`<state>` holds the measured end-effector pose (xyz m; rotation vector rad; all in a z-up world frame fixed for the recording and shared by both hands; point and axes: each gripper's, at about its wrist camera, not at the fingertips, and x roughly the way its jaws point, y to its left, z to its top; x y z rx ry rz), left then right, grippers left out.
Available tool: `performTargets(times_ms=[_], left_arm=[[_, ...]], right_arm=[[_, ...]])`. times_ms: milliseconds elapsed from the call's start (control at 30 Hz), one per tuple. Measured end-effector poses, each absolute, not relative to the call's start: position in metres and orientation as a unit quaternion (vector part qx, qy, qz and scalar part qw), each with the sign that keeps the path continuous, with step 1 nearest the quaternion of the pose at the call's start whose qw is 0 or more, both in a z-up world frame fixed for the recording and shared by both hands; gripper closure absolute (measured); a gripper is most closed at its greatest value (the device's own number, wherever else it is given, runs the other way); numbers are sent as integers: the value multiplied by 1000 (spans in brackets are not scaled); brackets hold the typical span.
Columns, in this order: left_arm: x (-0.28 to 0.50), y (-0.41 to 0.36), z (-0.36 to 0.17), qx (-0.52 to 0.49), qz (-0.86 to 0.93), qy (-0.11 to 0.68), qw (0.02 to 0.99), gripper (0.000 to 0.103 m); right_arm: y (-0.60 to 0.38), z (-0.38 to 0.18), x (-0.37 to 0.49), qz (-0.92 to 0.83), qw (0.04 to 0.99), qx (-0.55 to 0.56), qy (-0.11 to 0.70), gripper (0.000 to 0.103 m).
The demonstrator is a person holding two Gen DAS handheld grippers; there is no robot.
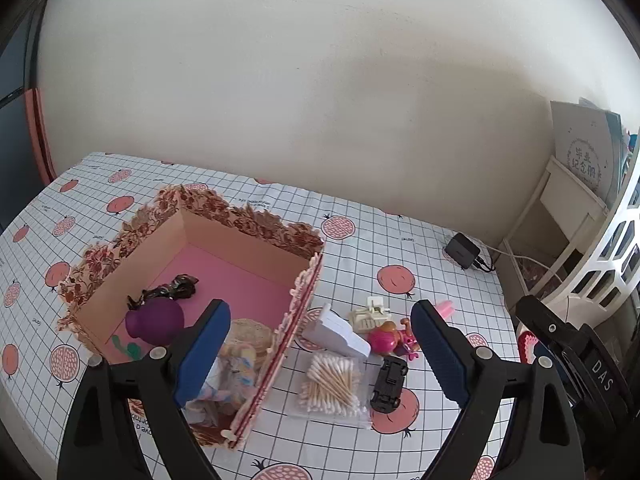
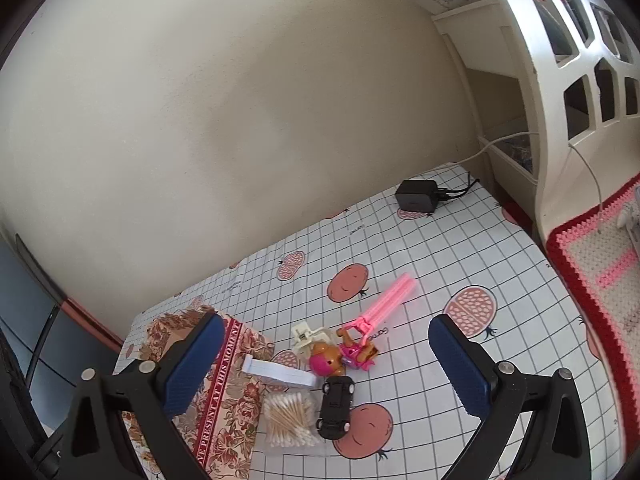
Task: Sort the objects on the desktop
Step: 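Withdraw both open tools from the gift box, then move the left tool to the cotton swab bag while the right tool approaches the black toy car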
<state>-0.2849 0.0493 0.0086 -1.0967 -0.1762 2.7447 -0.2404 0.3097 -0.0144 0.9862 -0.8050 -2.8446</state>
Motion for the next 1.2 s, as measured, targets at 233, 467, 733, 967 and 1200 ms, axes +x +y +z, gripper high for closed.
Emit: performTargets(times_ms=[233,467,733,967,1200], left_arm=[[-284,82,4,-371,923,-38,89,11],[-279,106,7,-359,929,-28,88,11],[-285,130,-9,-374,923,-11,92,11],[-292,125,-29,-394,915,-18,90,11],[-303,116,-56,-423,901,-31,90,10]], right_arm=[[341,-21,-238,-904,-38,333,-265,0],[354,-28,-240,-899,-60,360,-243,0],[351,-41,-249,-897,-97,389,-187,0],[348,-53,-250,-888,-89,398,-213,0],[330,-60,-258,-893,-68,403,-188,0]])
